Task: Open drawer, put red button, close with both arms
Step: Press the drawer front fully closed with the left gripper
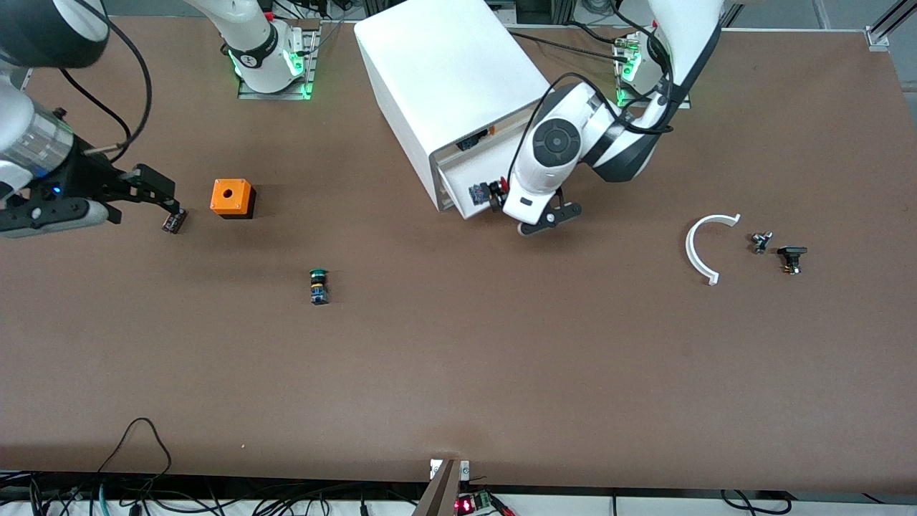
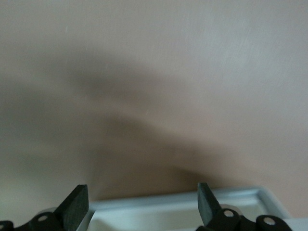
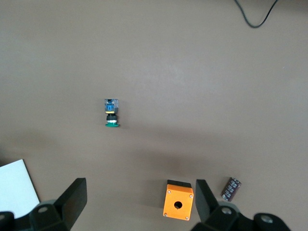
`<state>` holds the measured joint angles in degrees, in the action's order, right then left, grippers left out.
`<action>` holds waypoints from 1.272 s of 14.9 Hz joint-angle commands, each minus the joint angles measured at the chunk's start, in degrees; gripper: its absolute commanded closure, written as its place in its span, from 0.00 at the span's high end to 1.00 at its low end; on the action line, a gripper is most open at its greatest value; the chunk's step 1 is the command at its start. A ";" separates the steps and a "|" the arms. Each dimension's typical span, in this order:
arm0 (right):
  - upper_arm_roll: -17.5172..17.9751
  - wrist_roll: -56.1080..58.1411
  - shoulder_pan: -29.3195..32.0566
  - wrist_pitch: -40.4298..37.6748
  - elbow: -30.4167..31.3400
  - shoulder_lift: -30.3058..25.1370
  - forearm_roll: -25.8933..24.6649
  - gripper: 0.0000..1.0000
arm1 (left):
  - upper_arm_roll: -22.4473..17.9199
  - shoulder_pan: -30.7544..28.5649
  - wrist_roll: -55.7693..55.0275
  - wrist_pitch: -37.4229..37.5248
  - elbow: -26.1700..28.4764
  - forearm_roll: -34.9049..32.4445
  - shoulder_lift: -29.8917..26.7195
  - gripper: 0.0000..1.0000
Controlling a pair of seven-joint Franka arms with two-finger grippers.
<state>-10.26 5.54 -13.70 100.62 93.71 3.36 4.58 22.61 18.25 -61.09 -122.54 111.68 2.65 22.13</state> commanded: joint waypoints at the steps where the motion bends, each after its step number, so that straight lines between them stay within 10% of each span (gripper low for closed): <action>1: -0.03 -0.26 -0.10 -4.19 -5.45 0.24 -0.71 1.00 | 2.35 -0.67 -0.09 3.01 1.43 6.10 -2.01 1.00; 14: -0.91 -0.97 0.69 -4.20 -11.27 2.70 -2.81 1.00 | 5.96 -0.06 -1.23 5.64 1.00 10.97 -1.48 1.00; 19: -0.99 -1.06 0.78 -4.03 -11.27 2.79 -2.73 1.00 | 5.60 -4.96 5.43 18.00 -6.28 1.78 -4.28 1.00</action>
<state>-11.34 5.12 -13.28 97.40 84.22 5.46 2.68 27.79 16.66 -59.71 -112.16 109.02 8.75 20.92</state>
